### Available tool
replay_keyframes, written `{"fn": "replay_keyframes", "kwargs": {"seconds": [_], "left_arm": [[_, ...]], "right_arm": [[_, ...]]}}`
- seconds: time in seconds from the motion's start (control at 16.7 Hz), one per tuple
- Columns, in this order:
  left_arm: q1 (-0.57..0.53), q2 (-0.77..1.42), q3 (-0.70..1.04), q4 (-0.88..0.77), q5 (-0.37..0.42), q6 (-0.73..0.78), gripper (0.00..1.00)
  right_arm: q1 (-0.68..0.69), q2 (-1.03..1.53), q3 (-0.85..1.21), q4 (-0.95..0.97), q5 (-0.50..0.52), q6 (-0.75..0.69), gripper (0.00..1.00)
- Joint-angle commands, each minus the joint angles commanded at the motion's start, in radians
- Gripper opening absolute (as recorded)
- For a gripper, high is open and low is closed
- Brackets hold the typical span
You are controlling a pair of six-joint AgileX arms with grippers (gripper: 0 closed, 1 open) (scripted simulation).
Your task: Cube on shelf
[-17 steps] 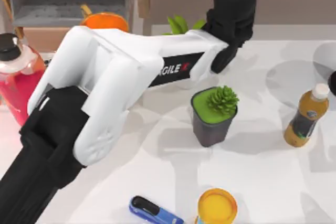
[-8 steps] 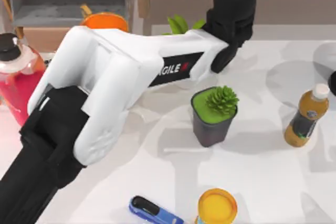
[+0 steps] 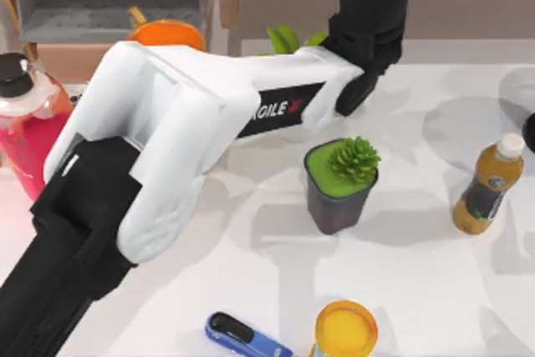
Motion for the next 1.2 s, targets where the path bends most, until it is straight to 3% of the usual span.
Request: {"fn": "replay_keyframes", "kwargs": {"seconds": [0.36,0.66,0.96,1.2], "left_arm": [[-0.005,-0.017,-0.029,0.026,0.007,0.03,1.0],[0.018,-0.166,-0.253,0.227,0.099,0.281,1.0],[0.128,-0.451,-0.583,0.528,0.343,0.692,1.0],[0.396,-0.669,-0.897,0.724,0.605,1.025,1.0]], "right_arm": [[0.0,0.0,0.0,0.0,0.0,0.0,1.0],[0.0,0.0,0.0,0.0,0.0,0.0,1.0],[0.0,0.0,0.0,0.0,0.0,0.0,1.0],[0.0,0.0,0.0,0.0,0.0,0.0,1.0]]}}
